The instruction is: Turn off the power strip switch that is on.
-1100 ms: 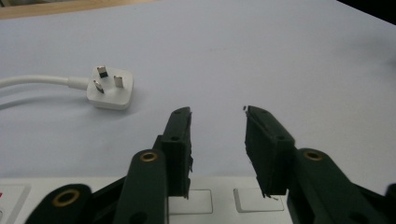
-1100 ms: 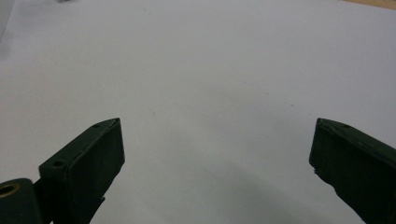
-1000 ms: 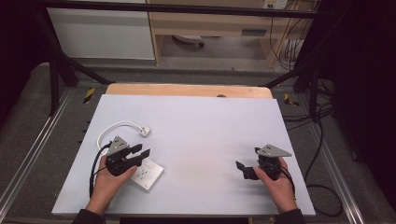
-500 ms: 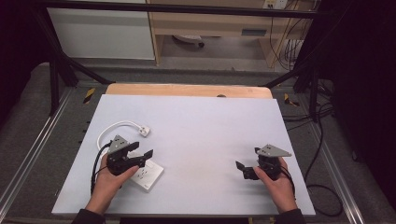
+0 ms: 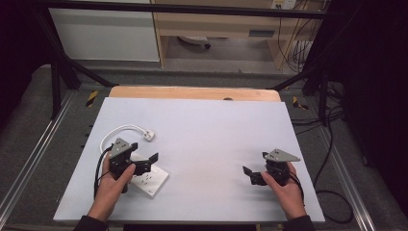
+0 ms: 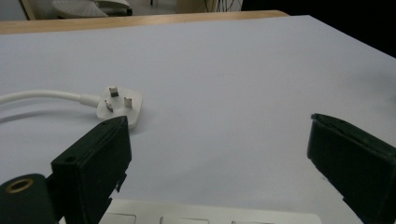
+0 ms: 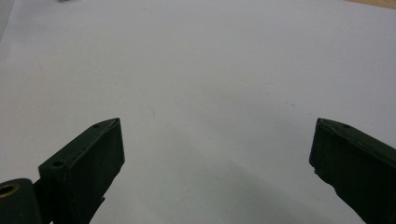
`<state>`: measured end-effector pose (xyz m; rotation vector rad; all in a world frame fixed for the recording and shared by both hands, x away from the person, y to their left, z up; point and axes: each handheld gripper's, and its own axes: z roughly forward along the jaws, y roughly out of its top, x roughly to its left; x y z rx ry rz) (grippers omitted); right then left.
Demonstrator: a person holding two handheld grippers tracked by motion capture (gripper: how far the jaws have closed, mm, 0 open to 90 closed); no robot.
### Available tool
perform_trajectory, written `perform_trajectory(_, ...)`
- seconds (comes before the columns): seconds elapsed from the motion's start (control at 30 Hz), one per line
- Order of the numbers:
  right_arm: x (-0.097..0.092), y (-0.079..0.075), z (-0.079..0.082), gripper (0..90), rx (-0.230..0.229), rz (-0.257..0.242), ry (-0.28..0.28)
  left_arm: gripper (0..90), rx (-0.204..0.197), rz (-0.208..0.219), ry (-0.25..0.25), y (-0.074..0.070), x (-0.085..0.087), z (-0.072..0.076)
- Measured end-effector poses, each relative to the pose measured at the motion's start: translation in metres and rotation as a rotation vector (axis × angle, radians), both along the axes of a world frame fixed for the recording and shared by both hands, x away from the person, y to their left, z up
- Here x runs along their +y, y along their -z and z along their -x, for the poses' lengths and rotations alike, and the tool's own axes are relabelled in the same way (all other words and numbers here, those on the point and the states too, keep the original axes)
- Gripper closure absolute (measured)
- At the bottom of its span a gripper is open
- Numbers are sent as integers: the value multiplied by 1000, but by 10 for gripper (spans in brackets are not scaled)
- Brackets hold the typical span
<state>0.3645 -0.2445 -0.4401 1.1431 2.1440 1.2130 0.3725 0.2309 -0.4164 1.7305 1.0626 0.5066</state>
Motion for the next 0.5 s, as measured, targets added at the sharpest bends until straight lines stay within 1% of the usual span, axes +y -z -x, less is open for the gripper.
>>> perform_trajectory(0.1, 0, 0, 0, 37, 0, 0, 0, 61, -34, 11, -7, -1, 1, 1)
perform_trajectory(0.2, 0, 0, 0, 37, 0, 0, 0, 59, -47, 28, -13, -3, 3, 1)
perform_trajectory(0.5, 0, 0, 0, 37, -1, 0, 0, 55, -110, 60, -10, -7, 5, 4)
